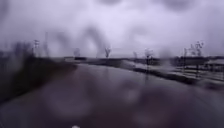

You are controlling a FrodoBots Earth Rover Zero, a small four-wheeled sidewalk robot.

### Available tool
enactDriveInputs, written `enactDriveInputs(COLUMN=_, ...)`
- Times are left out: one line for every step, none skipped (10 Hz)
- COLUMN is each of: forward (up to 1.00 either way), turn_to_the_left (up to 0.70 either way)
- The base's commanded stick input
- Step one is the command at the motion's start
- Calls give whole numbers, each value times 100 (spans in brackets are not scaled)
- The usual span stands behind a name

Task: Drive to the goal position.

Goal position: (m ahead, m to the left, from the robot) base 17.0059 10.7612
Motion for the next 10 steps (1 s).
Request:
enactDriveInputs(forward=70, turn_to_the_left=0)
enactDriveInputs(forward=70, turn_to_the_left=0)
enactDriveInputs(forward=70, turn_to_the_left=0)
enactDriveInputs(forward=70, turn_to_the_left=0)
enactDriveInputs(forward=70, turn_to_the_left=0)
enactDriveInputs(forward=70, turn_to_the_left=0)
enactDriveInputs(forward=70, turn_to_the_left=0)
enactDriveInputs(forward=70, turn_to_the_left=0)
enactDriveInputs(forward=70, turn_to_the_left=0)
enactDriveInputs(forward=70, turn_to_the_left=0)
